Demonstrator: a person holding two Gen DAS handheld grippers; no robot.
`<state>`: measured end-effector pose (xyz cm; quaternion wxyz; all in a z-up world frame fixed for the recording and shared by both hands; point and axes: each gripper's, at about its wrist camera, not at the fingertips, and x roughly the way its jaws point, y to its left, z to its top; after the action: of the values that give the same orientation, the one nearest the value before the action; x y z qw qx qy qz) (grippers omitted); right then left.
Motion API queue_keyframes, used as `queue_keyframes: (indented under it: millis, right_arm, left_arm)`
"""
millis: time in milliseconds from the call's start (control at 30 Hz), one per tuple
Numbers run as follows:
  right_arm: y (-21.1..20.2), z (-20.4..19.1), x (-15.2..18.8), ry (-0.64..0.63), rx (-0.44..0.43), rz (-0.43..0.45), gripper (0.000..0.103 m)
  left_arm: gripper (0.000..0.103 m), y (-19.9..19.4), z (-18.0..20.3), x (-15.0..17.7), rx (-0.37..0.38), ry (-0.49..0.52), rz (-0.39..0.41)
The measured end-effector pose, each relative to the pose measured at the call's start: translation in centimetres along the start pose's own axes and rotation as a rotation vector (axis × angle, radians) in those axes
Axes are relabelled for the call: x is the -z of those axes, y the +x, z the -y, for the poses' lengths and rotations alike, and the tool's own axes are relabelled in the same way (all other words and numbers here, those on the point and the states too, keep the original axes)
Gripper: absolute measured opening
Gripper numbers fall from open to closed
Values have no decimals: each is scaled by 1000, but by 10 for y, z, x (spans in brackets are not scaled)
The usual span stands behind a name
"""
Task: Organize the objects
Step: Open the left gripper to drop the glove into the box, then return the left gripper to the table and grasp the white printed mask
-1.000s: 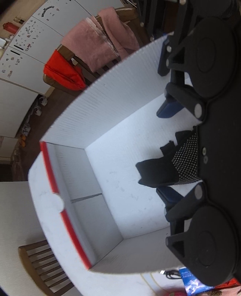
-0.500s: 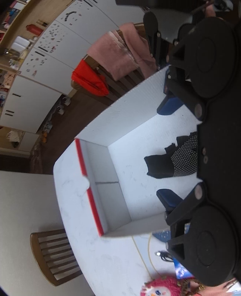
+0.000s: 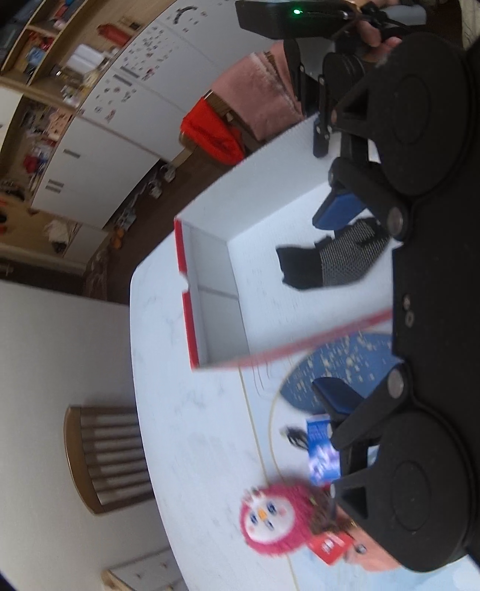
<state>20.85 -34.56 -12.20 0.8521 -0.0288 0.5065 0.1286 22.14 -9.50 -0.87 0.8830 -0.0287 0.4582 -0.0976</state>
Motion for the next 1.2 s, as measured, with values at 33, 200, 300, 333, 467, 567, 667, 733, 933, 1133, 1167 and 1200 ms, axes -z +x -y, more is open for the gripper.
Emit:
queue_keyframes:
  millis: [33,200,300,333,467,567,667,733,933,1133,1167,1200]
  right_arm:
    - [1,1,-1,-5,-2,0,4]
    - [2,3,-2,-28,-13,2,4]
    - [3,4,-3,-39,-16,0,4]
    - [4,4,-4,-41,-17,-1,4]
    - [4,4,-5,-52,-17,-3,4]
    - [5,4,-5,-57,-14,-5,4]
    - [5,4,-6,-60,-10,-10,4]
    - [6,4,-7,-63,-7,-14,4]
    - [7,2,-7,-70,3,-21,4]
    - [9,0,-7,-74,13,-31,4]
    - [9,-1,-8,-74,15,-32,4]
    - [9,-1,-8,-75,17,-33,4]
  left_arm:
    - [86,-4,-5,3,-8,-9,3]
    - [86,-18,-31,21,-45,-65,3]
    - [89,-25,-46,33,-71,-95,5]
    - [90,-27,-51,37,-79,-107,5]
    - [97,-36,-74,53,-123,-153,5]
    - [102,-42,-96,64,-168,-194,5]
    - [102,-46,-120,75,-226,-236,-14]
    - [102,-47,-135,83,-255,-266,-28]
    - [102,-46,-167,105,-295,-329,-66]
    - [102,-30,-183,119,-315,-317,-105]
    - [101,-27,-181,121,-316,-284,-111]
    - [101,-25,-178,123,-320,-258,-118]
